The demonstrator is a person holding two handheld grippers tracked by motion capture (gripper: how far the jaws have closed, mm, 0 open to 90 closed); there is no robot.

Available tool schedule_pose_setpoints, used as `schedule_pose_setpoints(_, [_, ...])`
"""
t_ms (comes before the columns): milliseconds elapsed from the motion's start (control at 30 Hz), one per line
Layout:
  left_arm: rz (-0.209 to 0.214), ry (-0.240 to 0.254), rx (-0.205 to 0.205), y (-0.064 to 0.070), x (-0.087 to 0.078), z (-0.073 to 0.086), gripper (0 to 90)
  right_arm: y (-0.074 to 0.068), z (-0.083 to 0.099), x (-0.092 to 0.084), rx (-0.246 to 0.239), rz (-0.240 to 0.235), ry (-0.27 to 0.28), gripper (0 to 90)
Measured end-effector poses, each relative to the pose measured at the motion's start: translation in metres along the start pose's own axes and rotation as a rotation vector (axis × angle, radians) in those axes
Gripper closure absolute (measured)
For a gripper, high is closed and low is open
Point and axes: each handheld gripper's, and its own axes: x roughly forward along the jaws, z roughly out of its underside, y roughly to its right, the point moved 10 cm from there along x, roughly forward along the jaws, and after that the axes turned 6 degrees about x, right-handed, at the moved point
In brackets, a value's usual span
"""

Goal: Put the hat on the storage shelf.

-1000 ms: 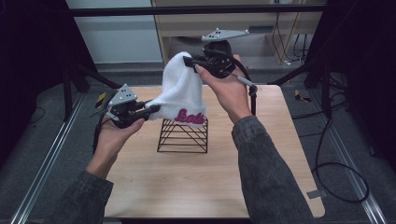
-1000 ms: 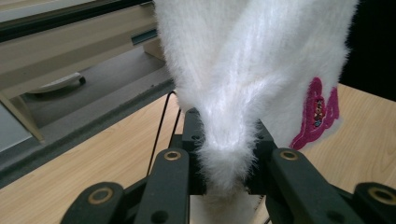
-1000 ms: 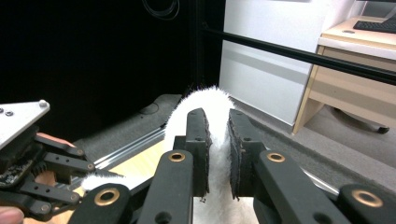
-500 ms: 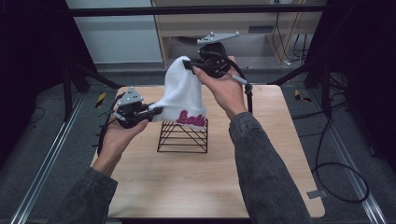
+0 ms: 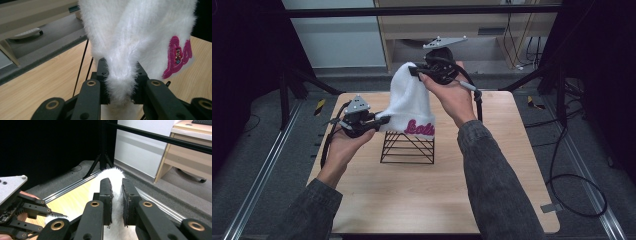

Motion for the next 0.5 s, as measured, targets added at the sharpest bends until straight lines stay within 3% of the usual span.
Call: schedule_pose_setpoints(500, [0.005,-0.023,0.014,0.007,0.011,0.013,73.0,0.001,0.018,-0.004,0.004,-0.017,-0.011,80.7])
